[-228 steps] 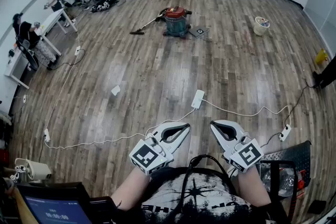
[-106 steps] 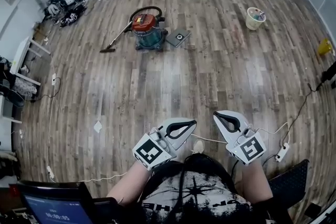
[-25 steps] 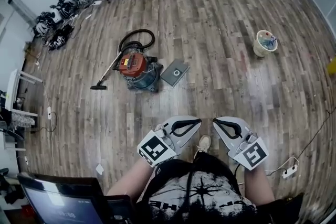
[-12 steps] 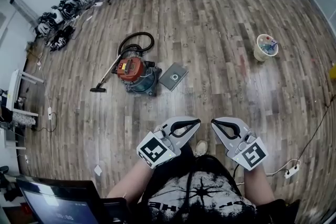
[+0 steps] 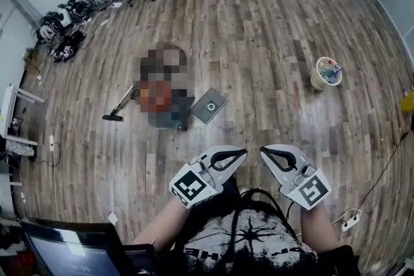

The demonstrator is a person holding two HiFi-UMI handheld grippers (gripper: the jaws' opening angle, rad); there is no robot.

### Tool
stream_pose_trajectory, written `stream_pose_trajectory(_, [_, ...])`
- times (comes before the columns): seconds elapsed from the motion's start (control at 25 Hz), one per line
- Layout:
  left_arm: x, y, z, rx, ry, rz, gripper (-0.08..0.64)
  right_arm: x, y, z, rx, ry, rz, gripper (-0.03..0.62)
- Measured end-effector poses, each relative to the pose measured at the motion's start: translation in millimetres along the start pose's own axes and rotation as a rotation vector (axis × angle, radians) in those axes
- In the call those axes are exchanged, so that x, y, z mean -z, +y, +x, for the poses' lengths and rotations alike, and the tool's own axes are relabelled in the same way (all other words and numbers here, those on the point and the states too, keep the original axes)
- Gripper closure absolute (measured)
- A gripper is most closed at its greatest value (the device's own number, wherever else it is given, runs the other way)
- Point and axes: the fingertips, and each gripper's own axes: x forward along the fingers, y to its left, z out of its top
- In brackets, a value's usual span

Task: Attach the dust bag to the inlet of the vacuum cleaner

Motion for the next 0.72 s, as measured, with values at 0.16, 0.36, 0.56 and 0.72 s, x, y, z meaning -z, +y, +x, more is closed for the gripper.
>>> stream_pose_trajectory(0.16, [-11.0,55.5,-2.6,-0.021,-0.013,-0.031,0.558,-11.4,-33.2,49.7,-0.018,0.002,-0.01,0.588])
stream_pose_trajectory(0.36, [-23.5,131.8,-12.5,-0.043,-0.05,-0.002,0.558,-24.8,-74.6,117.4,-0.039,0.012,-0.043,0.588])
stream_pose_trajectory(0.56, [-18.7,194.9,-27.5,-0.072,-0.062,0.009,0.558,-29.1,-99.1,169.4,-0.06,0.035,-0.077,0.588])
stream_pose_trajectory(0.72, [-24.1,233.5,-40.3,-0.105,-0.076,0.025,0.558,-29.7,-112.8,204.0,-0.088,0.061,-0.081,0.588])
